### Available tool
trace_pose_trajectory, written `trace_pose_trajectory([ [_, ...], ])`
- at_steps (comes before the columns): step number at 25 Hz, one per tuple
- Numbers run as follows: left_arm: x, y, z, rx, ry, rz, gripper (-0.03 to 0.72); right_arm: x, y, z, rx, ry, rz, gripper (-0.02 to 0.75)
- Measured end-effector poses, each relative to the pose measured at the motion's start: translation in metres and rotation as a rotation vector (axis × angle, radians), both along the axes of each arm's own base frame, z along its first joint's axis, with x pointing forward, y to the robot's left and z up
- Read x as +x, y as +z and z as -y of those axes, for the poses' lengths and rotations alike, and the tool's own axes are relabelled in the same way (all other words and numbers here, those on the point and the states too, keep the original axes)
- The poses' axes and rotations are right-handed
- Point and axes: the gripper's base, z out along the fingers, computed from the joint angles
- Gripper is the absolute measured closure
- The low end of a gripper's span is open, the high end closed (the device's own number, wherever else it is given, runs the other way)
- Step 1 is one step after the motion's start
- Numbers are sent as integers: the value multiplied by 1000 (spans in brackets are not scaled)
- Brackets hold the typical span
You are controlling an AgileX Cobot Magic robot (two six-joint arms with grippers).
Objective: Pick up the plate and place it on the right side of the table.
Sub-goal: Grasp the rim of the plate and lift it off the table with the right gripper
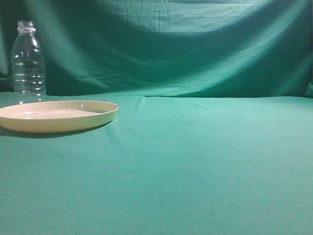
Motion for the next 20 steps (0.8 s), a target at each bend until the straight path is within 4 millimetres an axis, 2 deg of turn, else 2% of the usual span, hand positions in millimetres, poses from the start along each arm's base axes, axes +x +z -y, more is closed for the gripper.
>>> trace_pose_trajectory([
  [3,0,0,0,0,0,0,688,0,0,0,0,0,0,738],
  [4,0,0,0,0,0,0,688,0,0,0,0,0,0,688],
  [8,0,0,0,0,0,0,688,1,3,-1,9,5,41,688],
  [15,0,0,0,0,0,0,688,2,43,-8,172,73,473,688],
  [17,0,0,0,0,0,0,688,1,48,-7,204,69,475,688],
  [20,0,0,0,0,0,0,688,2,75,-6,217,46,413,688],
])
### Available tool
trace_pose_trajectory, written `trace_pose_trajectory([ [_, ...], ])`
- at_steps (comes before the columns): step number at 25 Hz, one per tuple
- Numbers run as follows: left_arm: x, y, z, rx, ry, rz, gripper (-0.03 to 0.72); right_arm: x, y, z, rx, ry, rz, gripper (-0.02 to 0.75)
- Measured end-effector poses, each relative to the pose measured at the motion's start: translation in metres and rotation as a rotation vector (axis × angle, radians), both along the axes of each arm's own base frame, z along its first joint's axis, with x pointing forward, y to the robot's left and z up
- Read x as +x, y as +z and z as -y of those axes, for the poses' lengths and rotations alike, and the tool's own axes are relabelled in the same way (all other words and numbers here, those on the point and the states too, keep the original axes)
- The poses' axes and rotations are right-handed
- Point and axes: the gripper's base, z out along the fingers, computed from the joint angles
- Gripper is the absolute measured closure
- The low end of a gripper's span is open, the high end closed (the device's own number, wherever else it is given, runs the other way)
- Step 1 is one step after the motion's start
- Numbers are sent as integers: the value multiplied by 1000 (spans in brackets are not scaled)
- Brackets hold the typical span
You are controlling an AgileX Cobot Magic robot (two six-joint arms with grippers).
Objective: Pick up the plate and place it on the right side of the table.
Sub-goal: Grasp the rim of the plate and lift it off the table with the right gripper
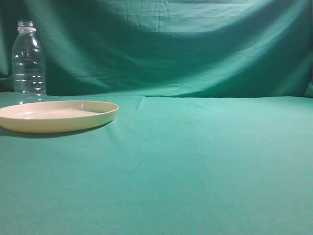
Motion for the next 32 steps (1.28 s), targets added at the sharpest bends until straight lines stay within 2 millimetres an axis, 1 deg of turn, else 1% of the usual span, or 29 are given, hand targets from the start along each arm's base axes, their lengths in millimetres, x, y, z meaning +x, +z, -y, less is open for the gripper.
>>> trace_pose_trajectory([
  [4,0,0,0,0,0,0,688,14,28,1,-6,-32,-261,688],
  [7,0,0,0,0,0,0,688,29,39,1,-14,-53,-487,688],
  [9,0,0,0,0,0,0,688,38,41,0,-21,-61,-616,688],
  [14,0,0,0,0,0,0,688,67,44,-6,-61,-31,-785,688],
  [15,0,0,0,0,0,0,688,73,45,-9,-90,0,-818,738],
  [17,0,0,0,0,0,0,688,86,52,-20,-133,100,-875,738],
  [21,0,0,0,0,0,0,688,116,58,-48,-222,269,-1007,738],
  [24,0,0,0,0,0,0,688,143,56,-77,-288,364,-1072,738],
  [28,0,0,0,0,0,0,688,177,49,-129,-382,487,-1122,738],
  [30,0,0,0,0,0,0,688,194,41,-159,-434,543,-1147,738],
  [32,0,0,0,0,0,0,688,210,36,-186,-481,591,-1139,738],
])
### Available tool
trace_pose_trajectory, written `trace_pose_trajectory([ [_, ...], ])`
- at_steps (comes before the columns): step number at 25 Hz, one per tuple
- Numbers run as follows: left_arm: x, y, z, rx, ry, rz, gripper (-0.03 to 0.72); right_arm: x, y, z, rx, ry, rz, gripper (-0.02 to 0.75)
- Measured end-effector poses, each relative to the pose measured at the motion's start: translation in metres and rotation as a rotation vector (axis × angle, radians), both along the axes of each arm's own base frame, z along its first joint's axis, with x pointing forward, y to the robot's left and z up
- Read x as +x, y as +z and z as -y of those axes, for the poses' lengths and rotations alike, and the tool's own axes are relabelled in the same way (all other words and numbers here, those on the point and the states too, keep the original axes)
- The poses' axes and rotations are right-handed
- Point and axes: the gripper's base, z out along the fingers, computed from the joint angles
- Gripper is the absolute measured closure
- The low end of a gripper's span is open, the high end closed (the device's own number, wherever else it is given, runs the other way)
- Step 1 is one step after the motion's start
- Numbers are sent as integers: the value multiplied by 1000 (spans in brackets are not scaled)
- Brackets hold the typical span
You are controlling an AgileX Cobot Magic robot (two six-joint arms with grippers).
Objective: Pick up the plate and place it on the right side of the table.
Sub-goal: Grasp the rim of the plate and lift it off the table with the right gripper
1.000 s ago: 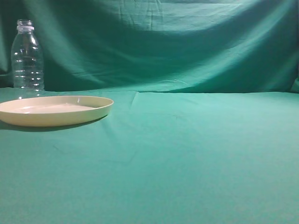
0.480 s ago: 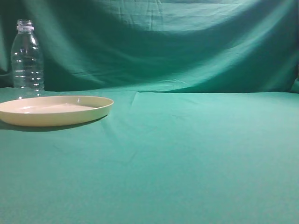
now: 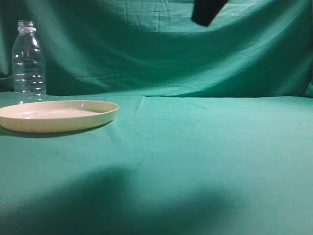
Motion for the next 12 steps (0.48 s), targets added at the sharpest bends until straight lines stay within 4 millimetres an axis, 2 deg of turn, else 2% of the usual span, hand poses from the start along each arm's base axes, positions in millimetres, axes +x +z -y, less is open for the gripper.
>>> trace_pose_trajectory([
  [4,0,0,0,0,0,0,688,31,-17,-46,-18,81,-3,738],
  [5,0,0,0,0,0,0,688,38,-25,-54,-23,87,-10,688],
  [6,0,0,0,0,0,0,688,45,-27,-63,-21,96,-4,688],
  [10,0,0,0,0,0,0,688,71,-45,-89,-5,99,-13,417],
  [12,0,0,0,0,0,0,688,81,-55,-98,4,99,-20,318],
])
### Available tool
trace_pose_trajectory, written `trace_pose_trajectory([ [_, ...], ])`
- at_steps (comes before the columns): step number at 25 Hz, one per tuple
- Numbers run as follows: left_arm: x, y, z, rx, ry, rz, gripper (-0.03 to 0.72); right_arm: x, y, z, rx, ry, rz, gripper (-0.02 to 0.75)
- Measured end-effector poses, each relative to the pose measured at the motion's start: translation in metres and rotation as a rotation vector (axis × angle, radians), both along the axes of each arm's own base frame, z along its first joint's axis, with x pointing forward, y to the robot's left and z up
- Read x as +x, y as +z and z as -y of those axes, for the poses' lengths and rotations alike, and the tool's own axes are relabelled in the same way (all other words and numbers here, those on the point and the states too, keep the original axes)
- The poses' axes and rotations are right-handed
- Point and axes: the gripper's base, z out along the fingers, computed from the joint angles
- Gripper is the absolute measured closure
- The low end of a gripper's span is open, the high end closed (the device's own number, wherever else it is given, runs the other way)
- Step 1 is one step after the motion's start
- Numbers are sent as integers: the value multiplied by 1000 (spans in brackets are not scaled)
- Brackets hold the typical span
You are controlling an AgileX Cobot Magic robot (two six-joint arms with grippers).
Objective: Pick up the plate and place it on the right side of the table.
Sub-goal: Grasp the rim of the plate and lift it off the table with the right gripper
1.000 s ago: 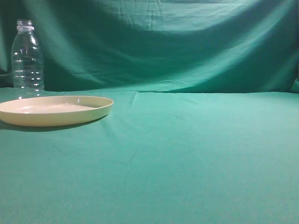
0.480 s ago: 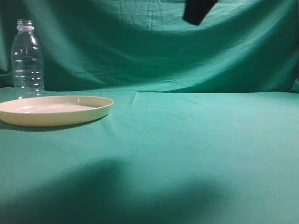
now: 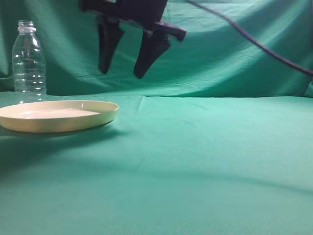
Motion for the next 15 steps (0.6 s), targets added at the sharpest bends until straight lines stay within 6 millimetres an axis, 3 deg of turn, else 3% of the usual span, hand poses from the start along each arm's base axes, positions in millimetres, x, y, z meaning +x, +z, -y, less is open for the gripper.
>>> trace_pose_trajectory([
  [4,0,0,0,0,0,0,688,18,-15,-15,12,1,12,297],
  [5,0,0,0,0,0,0,688,22,-18,-18,15,2,17,256],
  [15,0,0,0,0,0,0,688,43,-66,-34,-15,2,-12,271],
])
